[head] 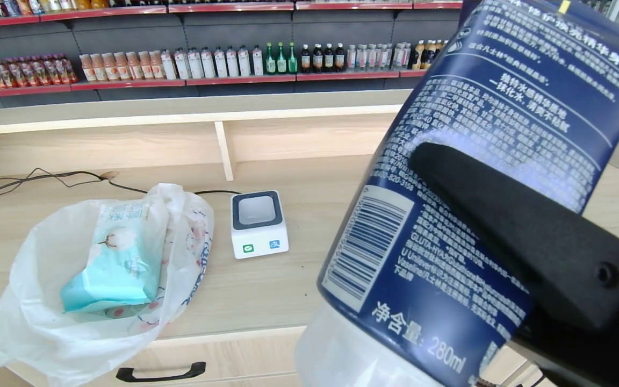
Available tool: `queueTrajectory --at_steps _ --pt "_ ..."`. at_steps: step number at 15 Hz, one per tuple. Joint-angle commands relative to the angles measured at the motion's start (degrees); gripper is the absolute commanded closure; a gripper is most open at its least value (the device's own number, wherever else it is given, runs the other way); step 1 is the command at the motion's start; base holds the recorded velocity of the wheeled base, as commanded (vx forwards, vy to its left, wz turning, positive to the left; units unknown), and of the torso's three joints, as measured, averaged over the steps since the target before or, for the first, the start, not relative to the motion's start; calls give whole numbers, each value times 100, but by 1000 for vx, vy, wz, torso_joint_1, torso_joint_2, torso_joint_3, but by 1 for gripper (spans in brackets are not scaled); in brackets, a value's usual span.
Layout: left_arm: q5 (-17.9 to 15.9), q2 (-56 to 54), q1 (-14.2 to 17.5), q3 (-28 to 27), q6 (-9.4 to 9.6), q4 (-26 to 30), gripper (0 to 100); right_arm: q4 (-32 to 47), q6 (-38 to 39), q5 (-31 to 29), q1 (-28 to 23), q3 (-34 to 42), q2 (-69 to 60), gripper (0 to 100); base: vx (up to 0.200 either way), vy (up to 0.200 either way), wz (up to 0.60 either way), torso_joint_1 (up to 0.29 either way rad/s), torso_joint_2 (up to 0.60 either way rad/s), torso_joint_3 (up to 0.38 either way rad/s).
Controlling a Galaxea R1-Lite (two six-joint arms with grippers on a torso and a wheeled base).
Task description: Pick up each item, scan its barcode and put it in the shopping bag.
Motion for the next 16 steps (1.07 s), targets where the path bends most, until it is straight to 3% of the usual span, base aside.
queueTrajectory --at_steps 1,4,8,14,16 --pt "1 6 0 0 -3 -4 100 -6 2 -8 0 27 78 100 0 0 0 0 0 0" --pt "1 6 0 0 -3 -4 100 -6 -226 1 -88 80 104 100 0 0 0 0 0 0" --pt "1 6 0 0 -3 -4 100 -6 -1087 1 -369 97 219 100 0 0 0 0 0 0" --pt "1 6 0 0 -3 -4 100 -6 -2986 36 -501 150 535 100 0 0 0 0 0 0" --pt "1 6 0 0 -3 -4 100 -6 -3487 45 -853 300 597 100 0 0 0 0 0 0"
